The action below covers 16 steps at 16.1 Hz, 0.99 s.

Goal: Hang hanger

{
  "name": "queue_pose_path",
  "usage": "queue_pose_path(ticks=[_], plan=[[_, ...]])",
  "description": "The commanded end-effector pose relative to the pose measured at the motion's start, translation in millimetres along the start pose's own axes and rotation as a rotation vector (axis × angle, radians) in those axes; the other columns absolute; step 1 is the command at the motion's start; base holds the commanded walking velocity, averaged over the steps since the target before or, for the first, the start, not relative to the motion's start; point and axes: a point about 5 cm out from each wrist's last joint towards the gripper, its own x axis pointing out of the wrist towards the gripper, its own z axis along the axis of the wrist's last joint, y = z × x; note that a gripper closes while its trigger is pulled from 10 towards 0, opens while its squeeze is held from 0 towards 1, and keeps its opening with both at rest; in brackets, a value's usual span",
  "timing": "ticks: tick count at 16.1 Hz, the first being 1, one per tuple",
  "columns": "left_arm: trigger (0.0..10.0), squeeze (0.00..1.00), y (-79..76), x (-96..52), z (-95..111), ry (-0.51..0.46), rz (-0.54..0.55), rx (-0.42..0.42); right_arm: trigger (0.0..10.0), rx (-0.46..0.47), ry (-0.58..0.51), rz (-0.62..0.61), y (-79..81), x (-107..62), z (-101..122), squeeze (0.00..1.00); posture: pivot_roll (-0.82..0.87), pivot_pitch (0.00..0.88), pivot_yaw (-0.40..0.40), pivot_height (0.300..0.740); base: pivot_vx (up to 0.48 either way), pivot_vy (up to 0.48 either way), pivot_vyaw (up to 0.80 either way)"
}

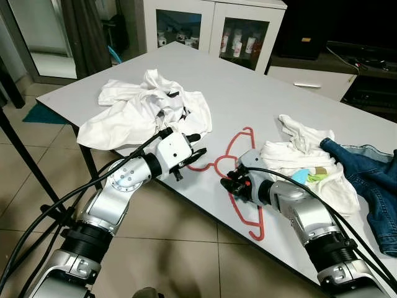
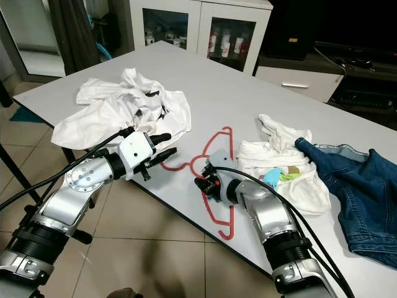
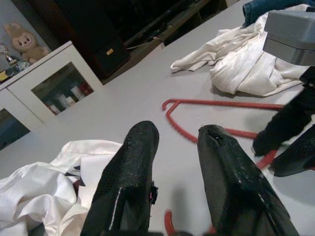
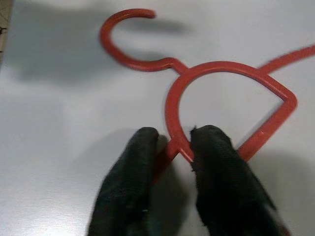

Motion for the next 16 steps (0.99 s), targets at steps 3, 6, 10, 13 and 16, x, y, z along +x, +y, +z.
queue_pose_path(ticks=[3,6,10,13,16], plan=[[10.0,0.00,-0.4,2.6,4,-0.011,-0.007,0.018,0.0,0.012,0.015,0.001,1.1,-5.3,-3,0.00,0.05,0.000,-0.073,0.723,0.000,0.000,0.00],[10.0,0.00,-0.4,3.6,4,-0.014,-0.005,0.018,0.0,0.003,-0.057,-0.055,-6.2,-10.6,14,0.00,0.05,0.000,-0.073,0.723,0.000,0.000,0.00],[10.0,0.00,-0.4,4.6,5,-0.019,-0.004,0.019,0.0,-0.017,-0.113,-0.101,-10.3,-16.1,30,0.00,0.05,0.000,-0.075,0.723,0.000,0.000,0.00],[10.0,0.00,0.1,4.5,5,-0.019,-0.002,0.020,10.0,-0.015,-0.149,-0.117,-10.5,-16.5,32,0.00,0.05,0.000,-0.077,0.723,0.000,0.000,0.00],[10.0,0.00,3.0,3.2,4,-0.017,0.005,0.012,10.0,0.067,-0.188,-0.104,-6.5,-7.1,28,1.00,0.05,0.000,-0.078,0.723,0.000,0.000,0.00]])
